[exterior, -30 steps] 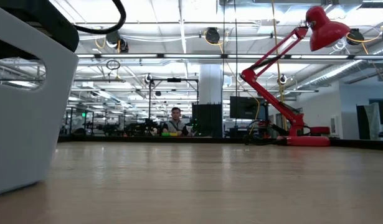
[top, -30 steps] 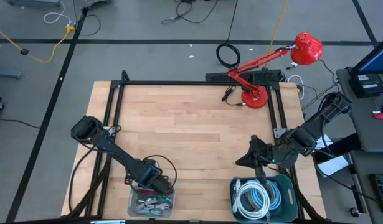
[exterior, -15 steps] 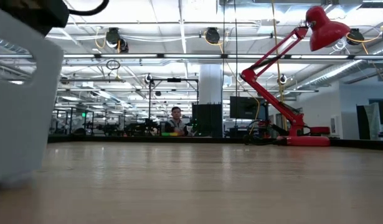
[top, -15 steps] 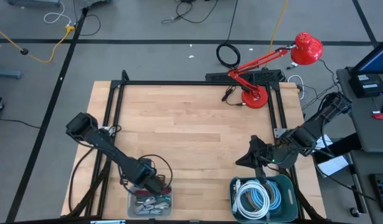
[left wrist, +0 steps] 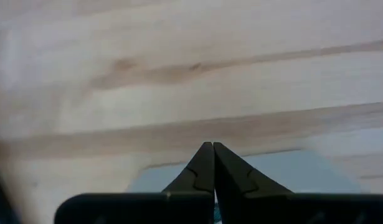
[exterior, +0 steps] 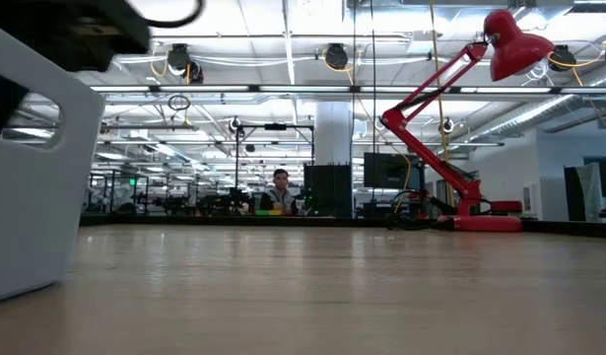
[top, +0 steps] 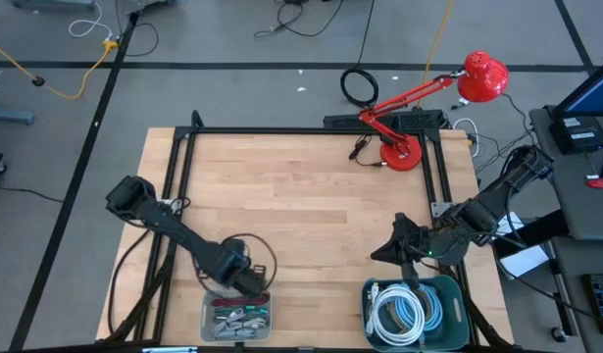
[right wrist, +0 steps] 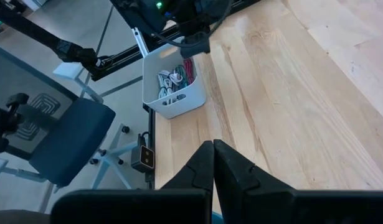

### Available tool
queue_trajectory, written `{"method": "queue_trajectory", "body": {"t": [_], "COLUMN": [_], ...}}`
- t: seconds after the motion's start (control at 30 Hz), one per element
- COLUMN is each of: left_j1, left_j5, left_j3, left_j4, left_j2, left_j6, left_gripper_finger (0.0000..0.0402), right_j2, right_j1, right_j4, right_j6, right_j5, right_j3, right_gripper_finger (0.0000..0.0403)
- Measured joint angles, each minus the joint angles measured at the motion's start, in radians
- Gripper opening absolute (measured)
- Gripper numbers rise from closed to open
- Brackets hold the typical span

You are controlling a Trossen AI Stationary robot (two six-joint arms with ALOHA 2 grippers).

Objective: Pick & Place USB Port
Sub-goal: Adjust the gray bin

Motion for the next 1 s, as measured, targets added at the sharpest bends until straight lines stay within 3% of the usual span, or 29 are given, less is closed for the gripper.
{"method": "queue_trajectory", "body": {"t": [0.27, 0.6, 1.0], "left_j1": [0.080, 0.104, 0.066], "left_j5": [-0.089, -0.041, -0.012], "left_j3": [0.000, -0.002, -0.002], "left_j4": [0.169, 0.227, 0.321], "left_j2": [0.000, 0.000, 0.000], "left_j6": [0.187, 0.283, 0.294], "left_gripper_finger": [0.0000, 0.0000, 0.0000], "right_j2": [0.000, 0.000, 0.000], "right_j1": [-0.006, -0.003, -0.004], "right_j4": [0.000, -0.001, 0.000], "right_j6": [0.000, 0.004, 0.004], "right_j5": [0.000, -0.002, -0.002], "right_j3": [0.000, 0.000, 0.000], "right_gripper_finger": [0.0000, 0.0000, 0.0000]}}
